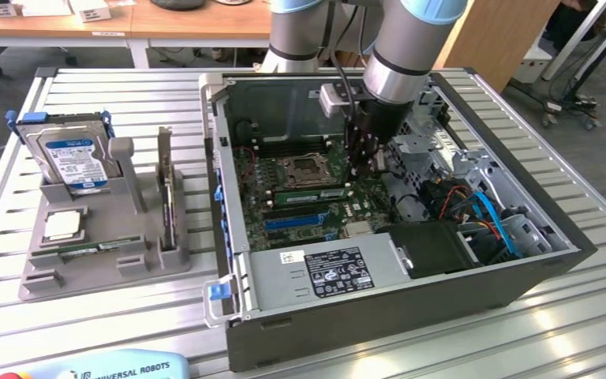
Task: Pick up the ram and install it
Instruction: 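Press down the ram until it locks into place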
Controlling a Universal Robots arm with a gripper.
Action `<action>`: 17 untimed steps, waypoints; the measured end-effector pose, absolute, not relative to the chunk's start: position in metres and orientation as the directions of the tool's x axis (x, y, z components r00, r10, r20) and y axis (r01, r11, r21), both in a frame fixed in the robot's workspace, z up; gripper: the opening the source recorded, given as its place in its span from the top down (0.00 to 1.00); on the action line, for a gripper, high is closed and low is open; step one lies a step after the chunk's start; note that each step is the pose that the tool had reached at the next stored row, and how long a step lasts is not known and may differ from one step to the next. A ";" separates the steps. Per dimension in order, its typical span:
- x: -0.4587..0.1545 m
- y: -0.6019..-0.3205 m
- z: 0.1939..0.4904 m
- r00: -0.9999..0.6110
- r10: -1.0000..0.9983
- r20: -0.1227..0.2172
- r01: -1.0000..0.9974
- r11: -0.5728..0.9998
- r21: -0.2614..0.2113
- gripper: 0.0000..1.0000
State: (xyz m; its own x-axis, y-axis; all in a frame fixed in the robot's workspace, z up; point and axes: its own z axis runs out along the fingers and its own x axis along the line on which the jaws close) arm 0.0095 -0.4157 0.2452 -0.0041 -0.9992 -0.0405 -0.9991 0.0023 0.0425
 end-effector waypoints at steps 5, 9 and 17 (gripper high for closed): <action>0.009 -0.416 0.245 -0.004 -0.999 -0.041 -0.999 0.002 0.043 0.90; 0.005 -0.416 0.245 -0.004 -0.999 -0.040 -0.999 0.002 0.043 0.90; -0.025 -0.416 0.245 -0.004 -0.999 -0.041 -0.999 0.002 0.042 0.90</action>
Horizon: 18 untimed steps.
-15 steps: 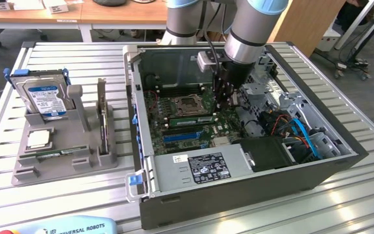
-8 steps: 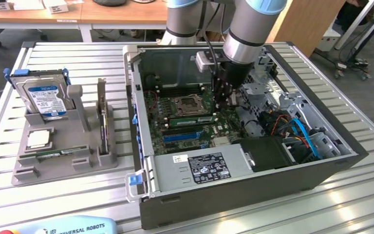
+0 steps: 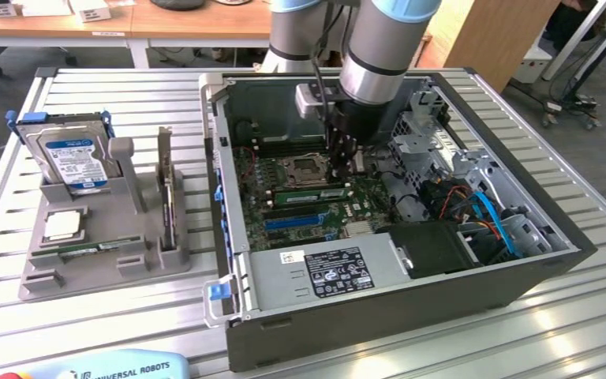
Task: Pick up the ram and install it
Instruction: 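Press down the ram until it locks into place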
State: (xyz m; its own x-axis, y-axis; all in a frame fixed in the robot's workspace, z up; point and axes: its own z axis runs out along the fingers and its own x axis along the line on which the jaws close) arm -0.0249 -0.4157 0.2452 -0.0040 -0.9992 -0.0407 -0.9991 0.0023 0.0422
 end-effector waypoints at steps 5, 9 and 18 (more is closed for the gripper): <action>-0.043 -0.416 0.245 -0.004 -0.999 -0.041 -0.999 0.002 0.042 0.90; -0.056 -0.416 0.245 -0.004 -0.999 -0.041 -0.999 0.002 0.042 0.90; -0.079 -0.416 0.245 -0.004 -0.999 -0.041 -0.999 0.002 0.042 0.90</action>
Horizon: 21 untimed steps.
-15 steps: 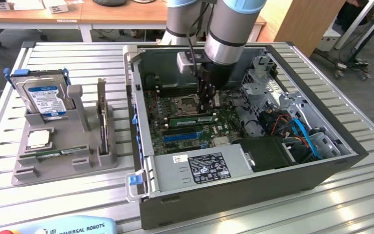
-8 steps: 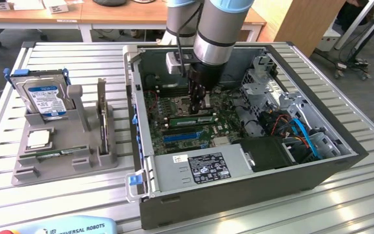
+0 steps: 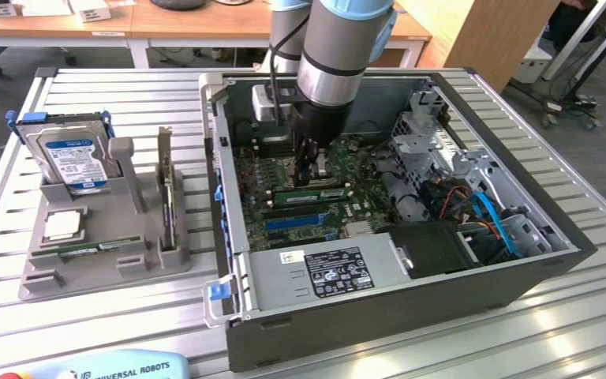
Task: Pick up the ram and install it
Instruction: 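Press down the ram until it locks into place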
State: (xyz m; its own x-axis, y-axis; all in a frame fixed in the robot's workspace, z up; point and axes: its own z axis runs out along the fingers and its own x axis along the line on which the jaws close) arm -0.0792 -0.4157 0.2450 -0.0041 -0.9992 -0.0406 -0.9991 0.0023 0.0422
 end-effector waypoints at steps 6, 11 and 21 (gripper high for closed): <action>-0.083 -0.416 0.245 -0.004 -0.999 -0.041 -0.999 0.002 0.042 0.90; -0.083 -0.418 0.245 -0.004 -0.999 -0.041 -0.999 0.002 0.042 0.90; -0.083 -0.418 0.240 -0.004 -0.999 -0.041 -0.999 0.002 0.042 0.90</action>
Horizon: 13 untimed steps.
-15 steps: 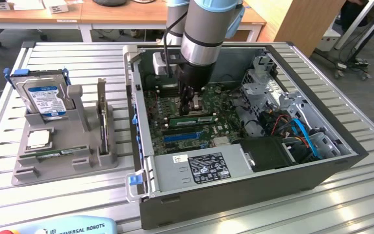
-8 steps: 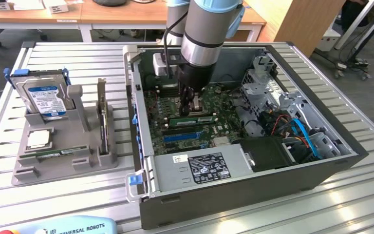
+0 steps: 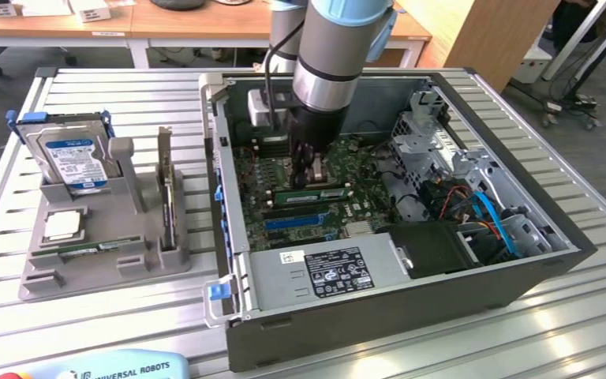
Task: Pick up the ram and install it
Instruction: 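Press down the ram until it locks into place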
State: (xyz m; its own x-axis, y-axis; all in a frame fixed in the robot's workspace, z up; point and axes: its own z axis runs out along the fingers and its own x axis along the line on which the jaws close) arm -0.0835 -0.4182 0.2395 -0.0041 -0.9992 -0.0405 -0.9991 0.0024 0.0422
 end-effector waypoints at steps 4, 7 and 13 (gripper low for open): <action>-0.083 -0.418 0.238 -0.004 -0.999 -0.040 -0.999 0.002 0.042 0.90; -0.083 -0.418 0.238 -0.004 -0.999 -0.040 -0.999 0.002 0.042 0.90; -0.083 -0.418 0.234 -0.004 -0.999 -0.041 -0.999 0.002 0.042 0.90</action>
